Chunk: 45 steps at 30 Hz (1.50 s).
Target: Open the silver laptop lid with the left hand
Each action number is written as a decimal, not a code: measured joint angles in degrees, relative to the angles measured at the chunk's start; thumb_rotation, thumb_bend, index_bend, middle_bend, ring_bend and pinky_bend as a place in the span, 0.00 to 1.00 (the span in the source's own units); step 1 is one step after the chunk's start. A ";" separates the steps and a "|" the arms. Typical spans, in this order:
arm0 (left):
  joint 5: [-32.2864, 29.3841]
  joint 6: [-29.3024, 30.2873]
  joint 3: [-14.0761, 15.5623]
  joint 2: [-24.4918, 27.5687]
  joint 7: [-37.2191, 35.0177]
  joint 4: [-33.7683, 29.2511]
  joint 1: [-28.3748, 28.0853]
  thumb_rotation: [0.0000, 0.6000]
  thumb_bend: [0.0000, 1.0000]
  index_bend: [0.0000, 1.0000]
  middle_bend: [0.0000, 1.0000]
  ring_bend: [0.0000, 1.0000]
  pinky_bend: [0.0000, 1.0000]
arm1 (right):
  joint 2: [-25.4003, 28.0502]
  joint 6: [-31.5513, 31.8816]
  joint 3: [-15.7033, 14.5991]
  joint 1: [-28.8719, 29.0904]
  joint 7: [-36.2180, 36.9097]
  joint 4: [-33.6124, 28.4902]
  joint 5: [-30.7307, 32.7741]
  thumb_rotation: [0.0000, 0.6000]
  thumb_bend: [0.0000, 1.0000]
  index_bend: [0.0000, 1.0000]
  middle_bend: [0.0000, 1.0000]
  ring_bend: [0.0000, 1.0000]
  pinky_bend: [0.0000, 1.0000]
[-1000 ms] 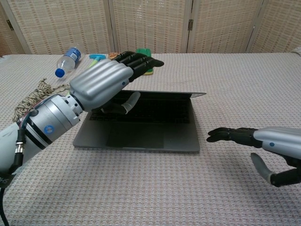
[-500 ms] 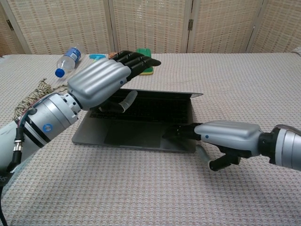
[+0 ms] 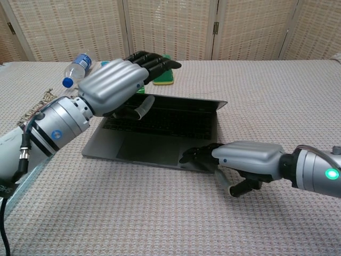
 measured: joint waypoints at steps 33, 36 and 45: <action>-22.31 -15.87 -13.49 11.41 8.17 -5.50 -7.57 1.00 0.54 0.00 0.02 0.00 0.00 | -1.80 -0.85 1.66 1.99 -9.67 -0.77 9.51 1.00 0.95 0.00 0.00 0.05 0.00; -25.03 -17.21 -14.50 11.57 8.47 -3.88 -8.26 1.00 0.53 0.00 0.02 0.00 0.00 | -1.85 -0.74 1.76 2.11 -10.04 -0.89 9.94 1.00 0.95 0.00 0.00 0.05 0.00; -34.36 -21.18 -18.11 11.67 8.84 2.64 -10.97 1.00 0.52 0.00 0.01 0.00 0.00 | -2.20 -0.46 1.81 2.41 -10.73 -0.68 10.74 1.00 0.95 0.00 0.00 0.05 0.00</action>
